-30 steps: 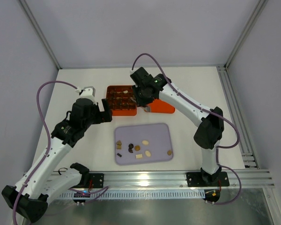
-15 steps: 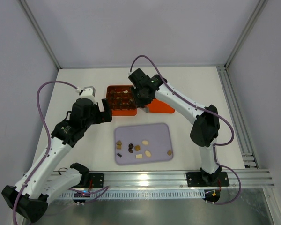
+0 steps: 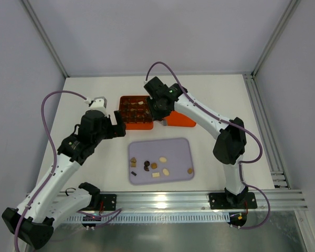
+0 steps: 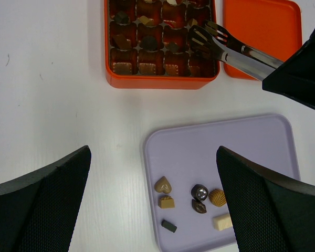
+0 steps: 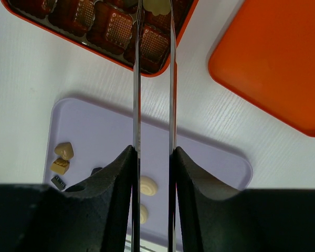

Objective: Pack the chocolate

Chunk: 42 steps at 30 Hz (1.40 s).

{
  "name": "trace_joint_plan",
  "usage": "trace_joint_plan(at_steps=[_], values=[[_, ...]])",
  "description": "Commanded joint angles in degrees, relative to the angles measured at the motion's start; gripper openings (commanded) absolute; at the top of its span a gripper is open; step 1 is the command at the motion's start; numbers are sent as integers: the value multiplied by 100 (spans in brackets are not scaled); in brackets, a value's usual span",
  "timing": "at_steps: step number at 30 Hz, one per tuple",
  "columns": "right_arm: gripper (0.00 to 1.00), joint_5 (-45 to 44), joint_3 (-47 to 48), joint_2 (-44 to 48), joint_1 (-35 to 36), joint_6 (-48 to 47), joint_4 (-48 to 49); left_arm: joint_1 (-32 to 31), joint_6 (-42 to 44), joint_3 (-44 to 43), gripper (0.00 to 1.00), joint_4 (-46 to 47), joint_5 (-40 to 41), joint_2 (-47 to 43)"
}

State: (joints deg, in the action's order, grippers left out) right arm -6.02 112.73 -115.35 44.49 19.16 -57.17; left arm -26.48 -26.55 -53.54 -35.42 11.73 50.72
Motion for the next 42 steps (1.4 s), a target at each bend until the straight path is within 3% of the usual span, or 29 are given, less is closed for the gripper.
trace_joint_plan(at_steps=[1,24,28,36,42], values=[[37,-75,197,118,-10,-70,171,38,9,10,100,202,-21,-18],[41,-285,145,451,-80,-79,65,38,9,1,100,202,-48,-18],[41,-189,-328,917,-511,-9,267,38,18,1,100,202,-74,-36],[42,-329,-1603,1936,-2134,123,881,38,27,1,100,202,5,-150],[42,-505,-2684,2201,-3050,167,1540,38,18,-7,100,202,-56,-141]])
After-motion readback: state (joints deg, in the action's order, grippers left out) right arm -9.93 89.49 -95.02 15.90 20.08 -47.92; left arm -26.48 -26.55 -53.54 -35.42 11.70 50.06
